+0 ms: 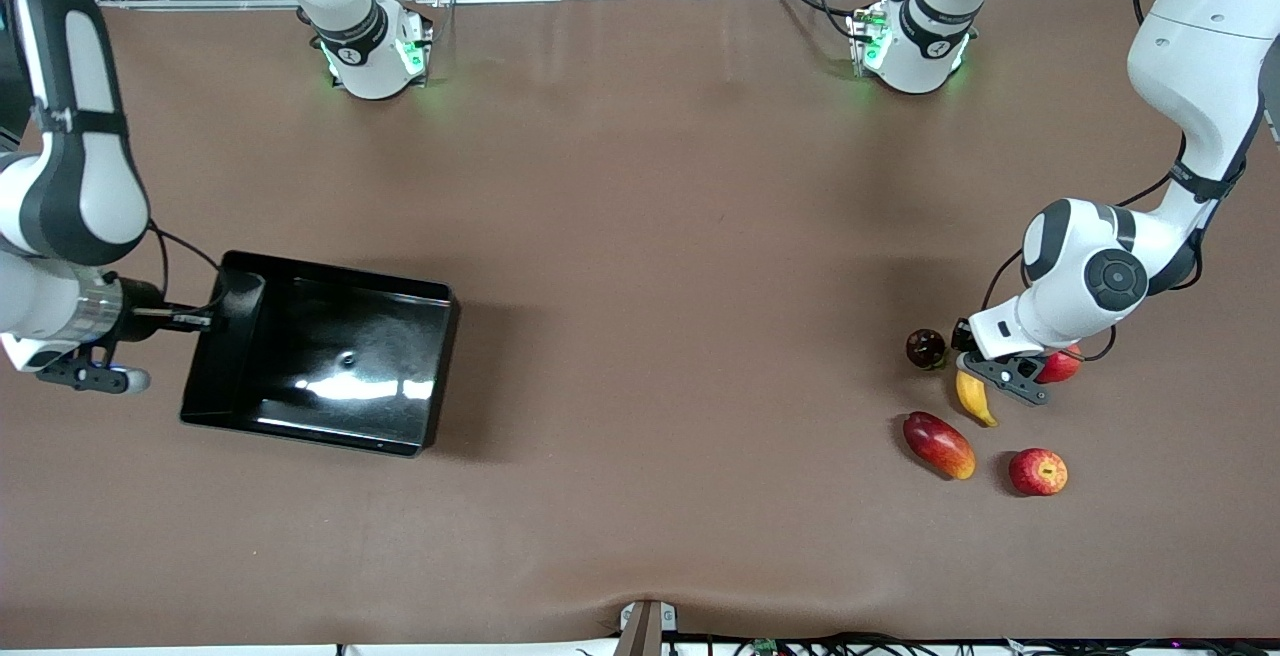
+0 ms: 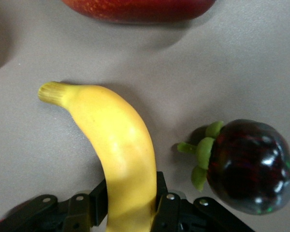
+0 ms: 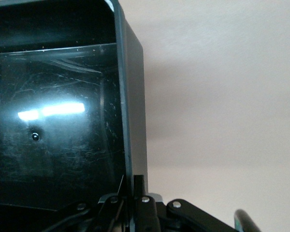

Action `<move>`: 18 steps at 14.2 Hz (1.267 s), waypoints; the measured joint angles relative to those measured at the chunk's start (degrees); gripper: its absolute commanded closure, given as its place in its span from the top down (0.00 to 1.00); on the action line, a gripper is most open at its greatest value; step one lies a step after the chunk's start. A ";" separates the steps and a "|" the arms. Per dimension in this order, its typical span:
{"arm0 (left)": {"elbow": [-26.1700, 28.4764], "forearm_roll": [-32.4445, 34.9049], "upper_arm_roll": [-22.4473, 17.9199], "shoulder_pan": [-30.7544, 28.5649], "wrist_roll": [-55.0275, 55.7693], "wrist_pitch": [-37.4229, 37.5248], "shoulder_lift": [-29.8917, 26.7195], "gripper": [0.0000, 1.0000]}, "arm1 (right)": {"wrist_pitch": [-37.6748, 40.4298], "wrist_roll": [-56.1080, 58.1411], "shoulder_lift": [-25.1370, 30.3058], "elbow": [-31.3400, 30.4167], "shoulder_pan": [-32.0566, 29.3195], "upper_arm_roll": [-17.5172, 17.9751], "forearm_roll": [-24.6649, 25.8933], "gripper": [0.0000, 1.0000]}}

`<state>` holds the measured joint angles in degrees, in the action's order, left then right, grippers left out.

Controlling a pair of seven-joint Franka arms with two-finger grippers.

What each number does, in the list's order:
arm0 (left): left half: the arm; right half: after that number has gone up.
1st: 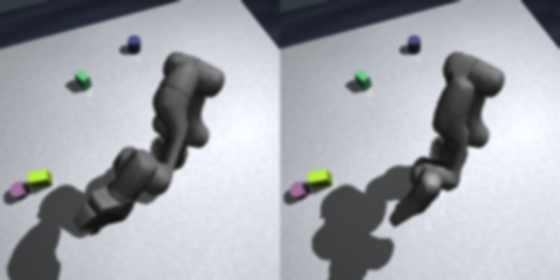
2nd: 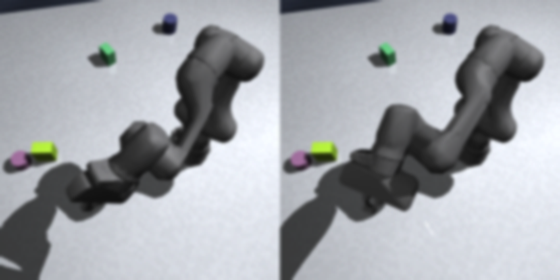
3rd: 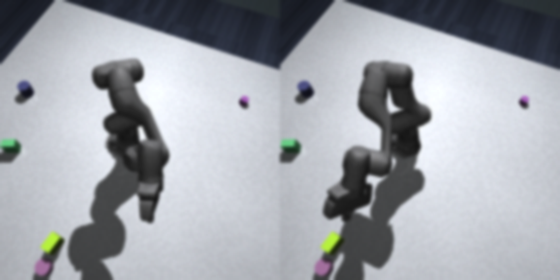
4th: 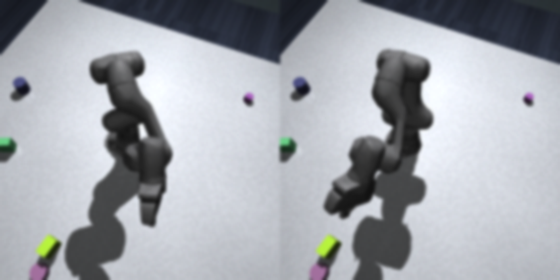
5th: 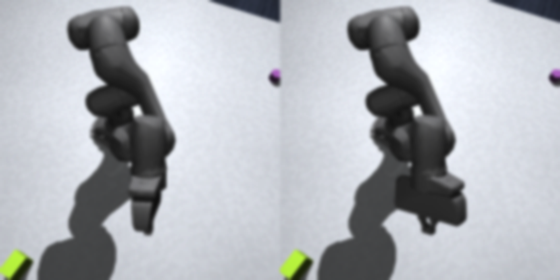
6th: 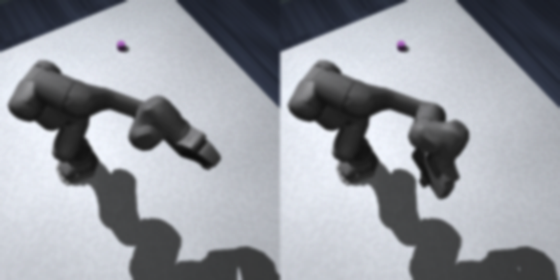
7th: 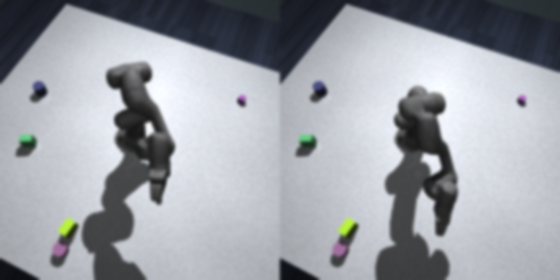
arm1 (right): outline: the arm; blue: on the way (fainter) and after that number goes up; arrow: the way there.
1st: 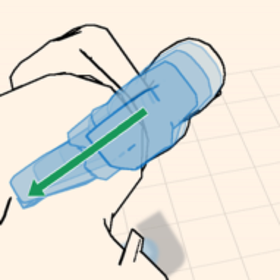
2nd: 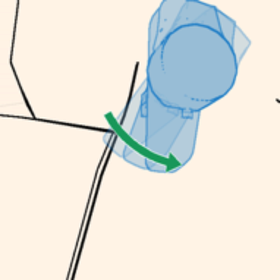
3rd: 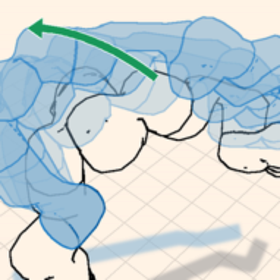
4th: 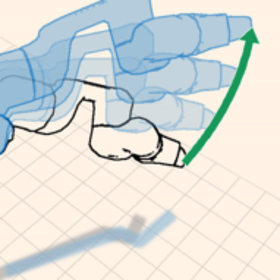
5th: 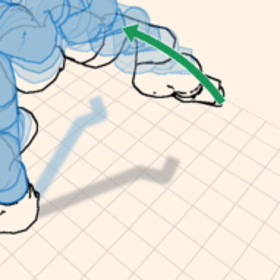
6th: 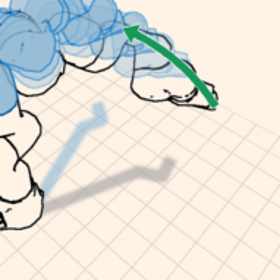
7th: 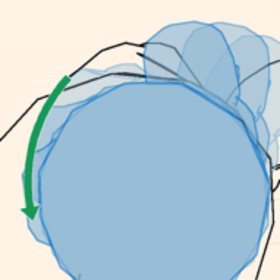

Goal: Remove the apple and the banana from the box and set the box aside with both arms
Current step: 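Slide the tray away with the right gripper while the left gripper lowers the banana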

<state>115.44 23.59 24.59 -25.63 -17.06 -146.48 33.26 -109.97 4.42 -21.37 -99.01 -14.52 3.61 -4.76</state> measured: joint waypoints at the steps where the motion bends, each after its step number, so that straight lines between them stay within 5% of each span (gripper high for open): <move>1: -0.13 0.22 -0.16 -0.01 0.00 -0.04 0.03 0.00 | -2.12 2.62 -1.30 -0.50 -2.01 -0.02 0.02 0.00; 9: -0.49 0.29 -0.45 -1.29 0.46 -2.01 1.50 0.00 | -10.52 16.22 -10.12 -0.88 -10.39 0.00 0.04 0.00; 10: -0.48 0.29 -0.45 -1.30 0.61 -2.01 1.50 0.21 | -10.60 16.63 -10.17 -0.88 -10.45 0.01 0.04 0.00; 11: -0.49 0.29 -0.45 -1.30 0.67 -2.01 1.50 0.87 | -10.59 16.84 -10.22 -0.88 -10.49 0.01 0.04 0.56; 12: -0.49 0.29 -0.45 -1.30 0.70 -2.01 1.50 1.00 | -10.55 16.90 -10.24 -0.87 -10.51 0.01 0.04 1.00; 18: -1.69 0.29 0.01 -1.27 1.03 -2.21 1.08 1.00 | -2.71 17.32 -10.10 6.17 -10.52 0.75 -0.19 1.00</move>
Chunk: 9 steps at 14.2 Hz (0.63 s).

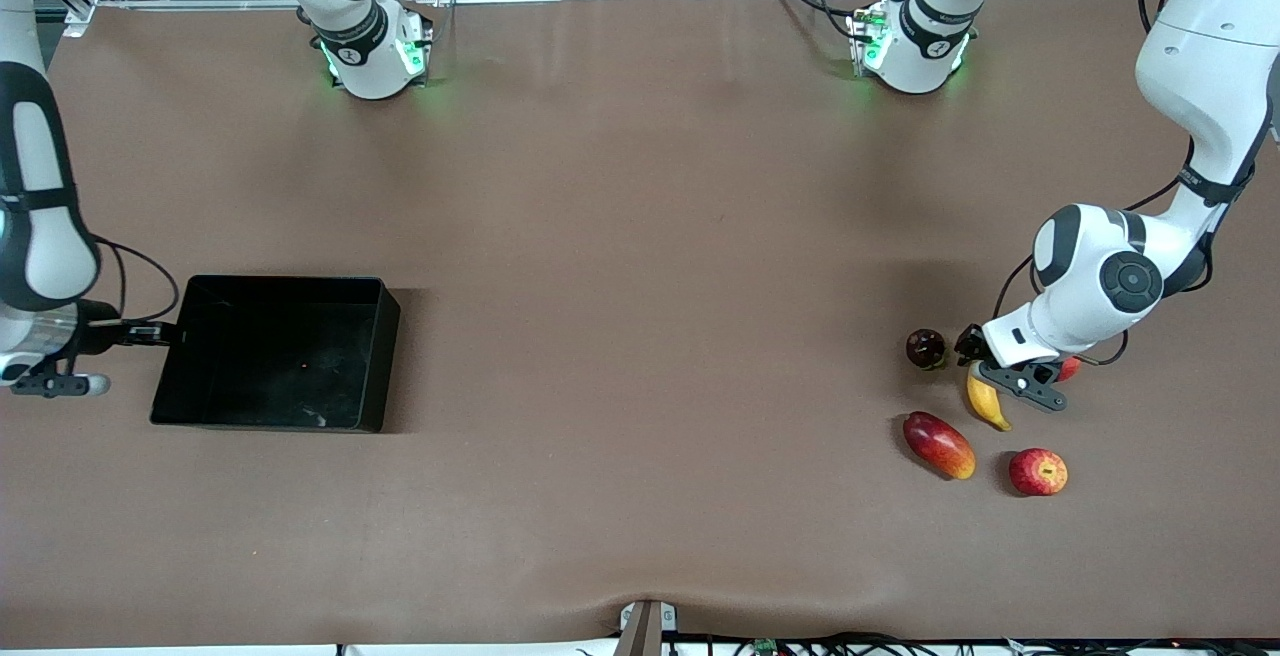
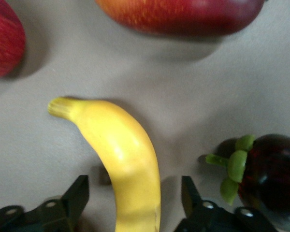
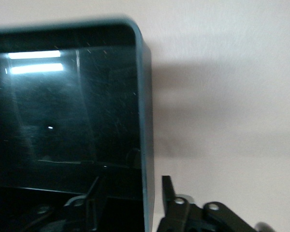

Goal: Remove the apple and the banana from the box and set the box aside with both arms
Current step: 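Slide the tray away with the right gripper while the left gripper lowers the banana, then release the tray with the right gripper while the left gripper releases the banana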

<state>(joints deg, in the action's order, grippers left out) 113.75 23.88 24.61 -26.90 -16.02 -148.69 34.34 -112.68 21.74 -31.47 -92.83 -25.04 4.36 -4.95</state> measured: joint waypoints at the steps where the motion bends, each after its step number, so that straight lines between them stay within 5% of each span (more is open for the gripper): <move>1: -0.25 0.00 0.21 0.02 0.00 0.01 -0.53 1.00 | 2.22 0.03 0.18 2.93 0.03 0.38 -0.10 1.00; 9: -1.34 -0.21 6.27 0.07 1.40 10.43 -12.38 1.00 | 10.18 -1.13 3.74 21.28 7.37 2.02 -0.19 1.00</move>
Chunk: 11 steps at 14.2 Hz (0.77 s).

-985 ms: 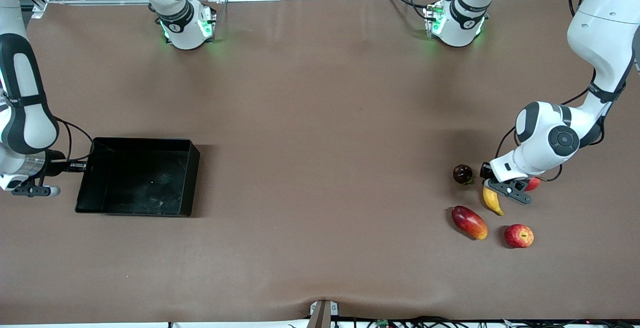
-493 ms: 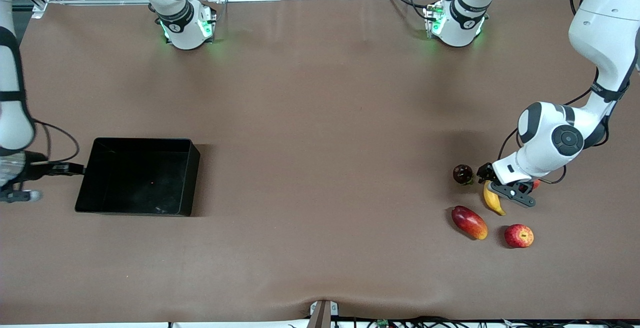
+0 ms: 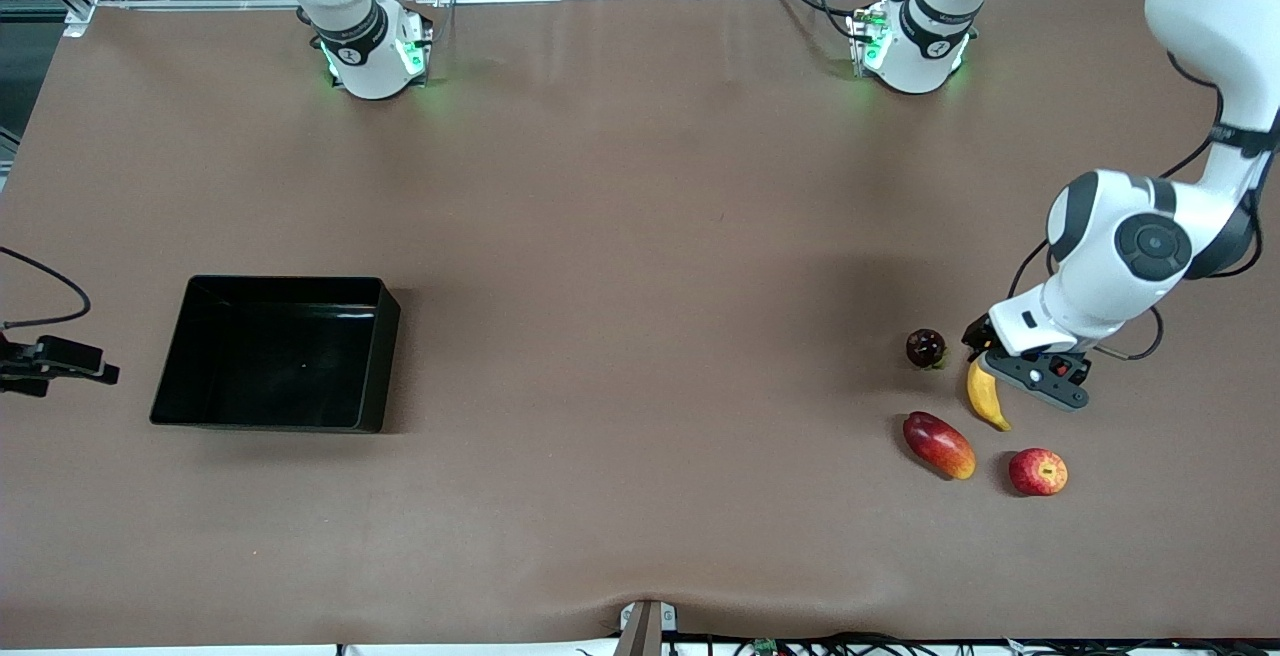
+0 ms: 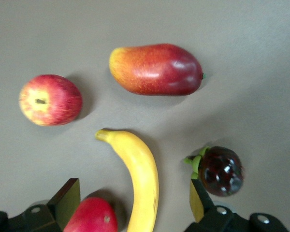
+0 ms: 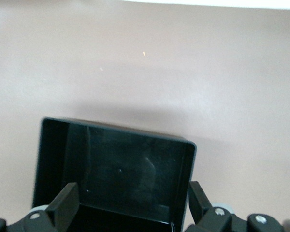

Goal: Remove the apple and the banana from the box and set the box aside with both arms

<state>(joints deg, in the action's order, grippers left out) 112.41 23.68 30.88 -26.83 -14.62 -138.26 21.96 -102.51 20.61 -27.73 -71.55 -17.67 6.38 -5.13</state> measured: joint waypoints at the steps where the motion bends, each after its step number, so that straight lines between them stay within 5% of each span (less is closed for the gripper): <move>1: -0.28 -0.79 0.82 0.01 1.27 1.99 -1.97 1.00 | 0.16 -0.79 0.67 0.56 0.80 0.08 0.01 1.00; 5: -3.20 -7.91 3.39 0.04 7.74 11.88 -7.64 1.00 | 8.18 -8.50 5.56 1.93 5.05 0.19 1.87 1.00; 8: -5.92 -8.94 4.92 0.05 14.36 16.40 -9.73 1.00 | 21.52 -9.22 11.14 1.96 6.37 0.21 2.68 1.00; 11: -8.37 -9.36 5.46 0.07 17.69 20.57 -11.96 1.00 | 25.49 -7.02 18.22 -1.82 7.60 0.32 2.71 1.00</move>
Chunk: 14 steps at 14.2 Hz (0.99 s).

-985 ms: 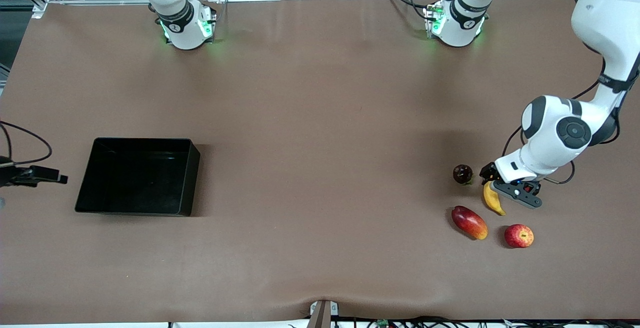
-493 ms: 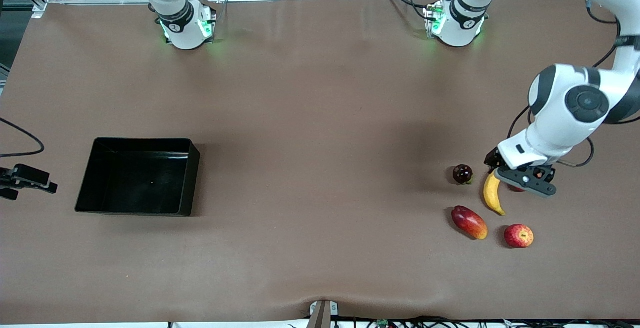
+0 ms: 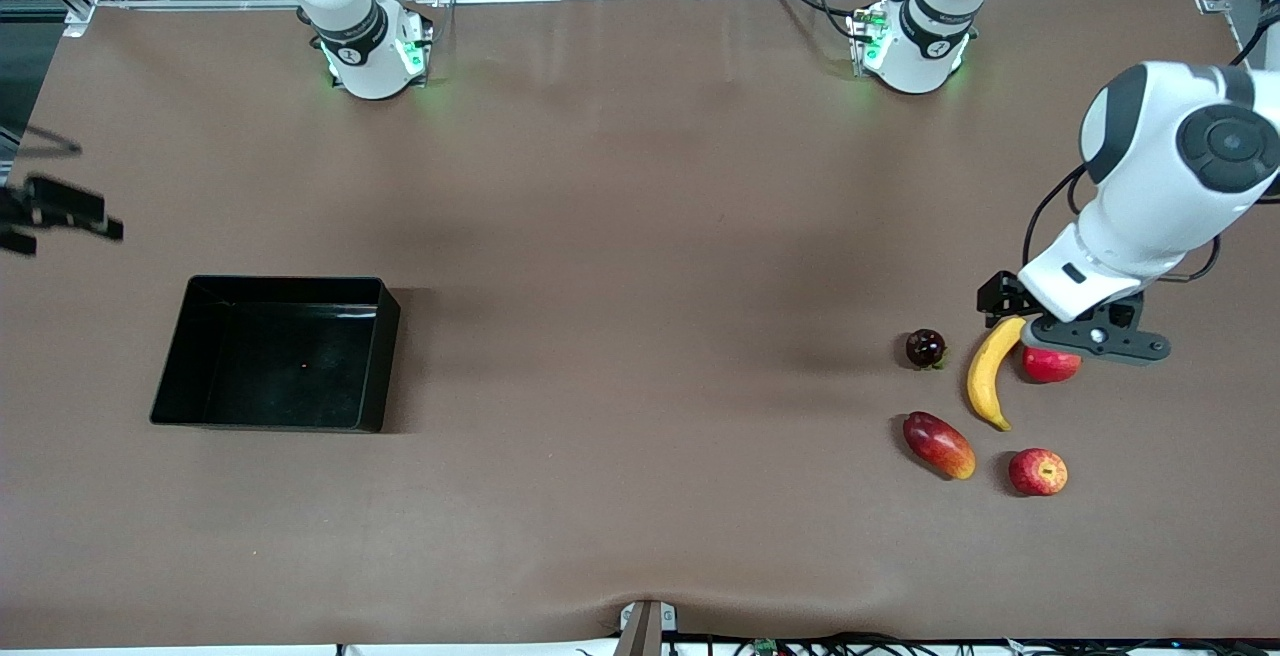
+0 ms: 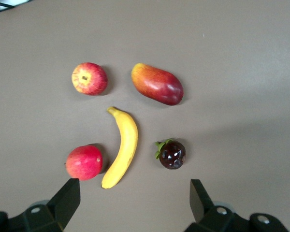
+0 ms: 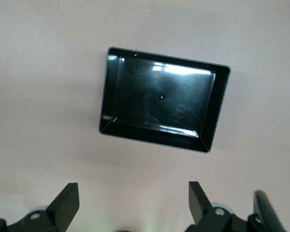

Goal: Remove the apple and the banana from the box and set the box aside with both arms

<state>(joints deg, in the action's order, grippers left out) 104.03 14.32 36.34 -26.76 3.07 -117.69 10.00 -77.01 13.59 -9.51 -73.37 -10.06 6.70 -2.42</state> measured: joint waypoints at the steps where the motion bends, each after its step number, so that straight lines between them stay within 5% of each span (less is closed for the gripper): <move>1: -0.51 -1.00 0.00 -0.01 1.21 0.93 -1.01 1.00 | -0.37 0.60 2.43 -2.94 0.88 0.01 0.15 1.00; 5: -1.83 -4.73 0.28 0.04 6.20 5.15 -6.17 1.00 | -6.16 4.83 7.50 -13.61 0.62 -0.75 1.17 1.00; 14: -14.75 -4.96 -0.11 -0.25 6.36 19.73 -7.21 1.00 | -8.57 6.18 9.20 -12.41 6.28 0.08 5.45 1.00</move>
<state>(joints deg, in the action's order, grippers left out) 89.28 9.36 36.24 -27.01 9.43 -97.96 2.79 -85.58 19.77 -0.31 -85.79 -3.78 6.79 3.03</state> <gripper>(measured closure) 0.000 0.000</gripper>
